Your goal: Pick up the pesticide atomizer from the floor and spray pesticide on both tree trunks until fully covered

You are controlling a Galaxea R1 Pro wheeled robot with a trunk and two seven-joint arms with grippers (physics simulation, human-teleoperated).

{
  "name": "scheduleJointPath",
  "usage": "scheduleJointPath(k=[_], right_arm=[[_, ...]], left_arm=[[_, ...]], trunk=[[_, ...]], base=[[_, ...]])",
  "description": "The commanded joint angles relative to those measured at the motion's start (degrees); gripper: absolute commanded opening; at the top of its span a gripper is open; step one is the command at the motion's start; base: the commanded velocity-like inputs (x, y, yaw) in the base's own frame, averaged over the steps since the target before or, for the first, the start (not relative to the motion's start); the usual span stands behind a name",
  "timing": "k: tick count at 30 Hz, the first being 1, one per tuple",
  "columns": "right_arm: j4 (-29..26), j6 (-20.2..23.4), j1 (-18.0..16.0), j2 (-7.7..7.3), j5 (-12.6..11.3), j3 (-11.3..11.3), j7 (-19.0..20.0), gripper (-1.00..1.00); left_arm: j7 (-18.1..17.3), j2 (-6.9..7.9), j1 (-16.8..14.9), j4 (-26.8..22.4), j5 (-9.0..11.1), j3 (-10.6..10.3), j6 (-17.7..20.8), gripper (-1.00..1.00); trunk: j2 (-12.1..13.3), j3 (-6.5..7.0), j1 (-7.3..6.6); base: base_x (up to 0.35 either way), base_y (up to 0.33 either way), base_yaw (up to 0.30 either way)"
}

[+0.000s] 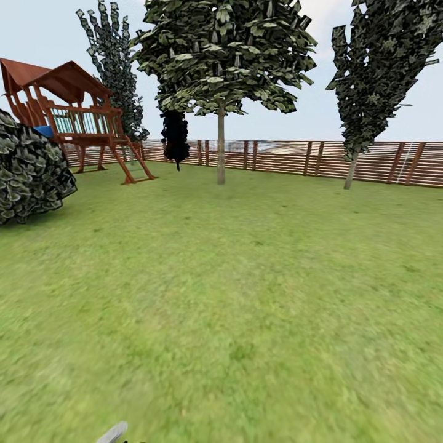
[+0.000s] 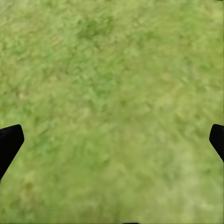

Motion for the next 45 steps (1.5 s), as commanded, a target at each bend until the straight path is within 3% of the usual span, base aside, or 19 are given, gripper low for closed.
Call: scheduleJointPath(k=[1,45], right_arm=[[0.1,-0.1,0.0,0.01,-0.6,-0.2,0.5,1.0],[0.1,-0.1,0.0,0.01,-0.5,-0.2,0.5,1.0]], left_arm=[[0.1,0.08,-0.1,0.0,0.6,-0.5,-0.5,-1.0],[0.1,0.08,-0.1,0.0,0.6,-0.5,-0.5,-1.0]], trunk=[[-0.1,-0.1,0.06],[-0.1,-0.1,0.06]], base=[[0.335,0.0,0.0],[0.335,0.0,0.0]])
